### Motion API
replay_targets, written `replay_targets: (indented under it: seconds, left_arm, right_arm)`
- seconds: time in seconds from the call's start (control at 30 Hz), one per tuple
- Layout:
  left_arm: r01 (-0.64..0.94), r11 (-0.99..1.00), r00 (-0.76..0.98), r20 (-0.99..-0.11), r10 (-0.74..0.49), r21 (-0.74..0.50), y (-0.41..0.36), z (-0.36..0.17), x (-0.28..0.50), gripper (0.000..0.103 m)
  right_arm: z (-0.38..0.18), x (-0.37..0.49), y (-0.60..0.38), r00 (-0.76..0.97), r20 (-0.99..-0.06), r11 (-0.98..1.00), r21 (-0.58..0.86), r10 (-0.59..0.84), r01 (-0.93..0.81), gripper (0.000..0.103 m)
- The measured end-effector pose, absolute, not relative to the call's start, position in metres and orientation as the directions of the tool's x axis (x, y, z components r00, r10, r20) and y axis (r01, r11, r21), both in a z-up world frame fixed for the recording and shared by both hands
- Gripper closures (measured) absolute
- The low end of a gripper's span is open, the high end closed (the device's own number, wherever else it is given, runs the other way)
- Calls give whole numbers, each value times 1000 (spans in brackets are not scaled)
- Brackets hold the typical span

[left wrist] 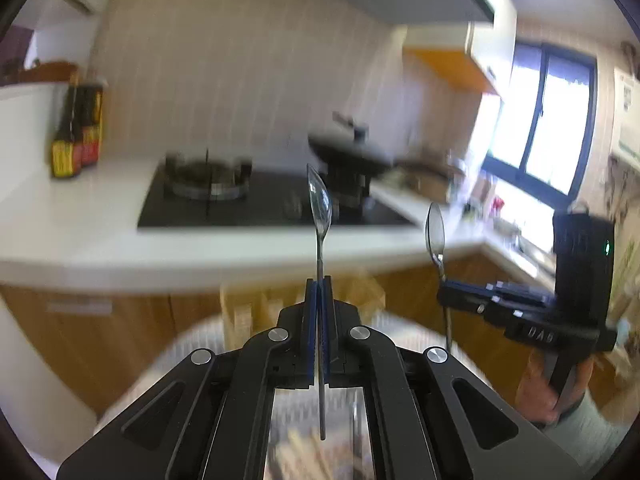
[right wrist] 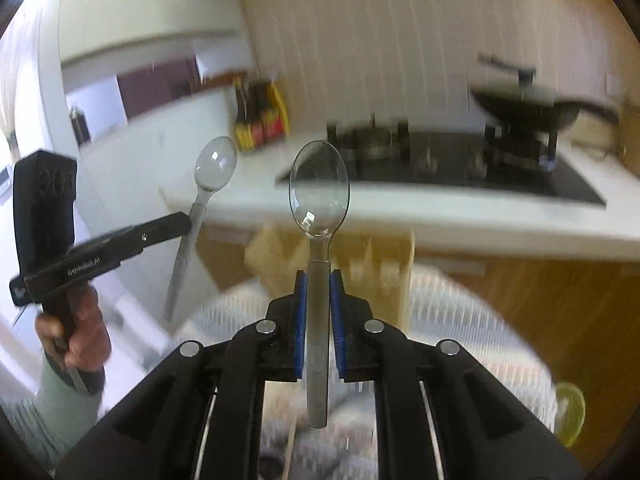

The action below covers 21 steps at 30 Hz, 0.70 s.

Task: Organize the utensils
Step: 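Lift the clear spoons with both grippers and carry them over the tan caddy, then lower the spoons into the caddy and open both grippers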

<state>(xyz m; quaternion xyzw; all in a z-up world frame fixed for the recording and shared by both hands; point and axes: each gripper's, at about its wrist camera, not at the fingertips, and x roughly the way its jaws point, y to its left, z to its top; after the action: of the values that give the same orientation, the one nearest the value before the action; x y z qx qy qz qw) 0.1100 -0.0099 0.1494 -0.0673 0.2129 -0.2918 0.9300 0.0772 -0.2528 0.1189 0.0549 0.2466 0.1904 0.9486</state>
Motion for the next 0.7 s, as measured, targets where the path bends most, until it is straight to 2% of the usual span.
replay_targets:
  seconds: [0.1, 0.23, 0.43, 0.7]
  left_arm:
    - [482, 850, 811, -257, -525, -214, -16, 159, 119, 103]
    - [425, 880, 862, -201, -465, -212, -28, 145, 145, 103]
    - [387, 887, 878, -194, -438, -251, -30, 119, 189, 103]
    - [364, 902, 891, -194, -410, -233, -29, 87, 200, 103]
  right_arm:
    - [129, 99, -252, 854, -394, 939, 180, 342, -293, 93]
    - [128, 131, -254, 896, -338, 954, 178, 289, -241, 93]
    - [107, 171, -249, 919, -321, 970, 156, 228, -186, 93]
    - [73, 187, -244, 926, -324, 979, 124, 194, -162, 93]
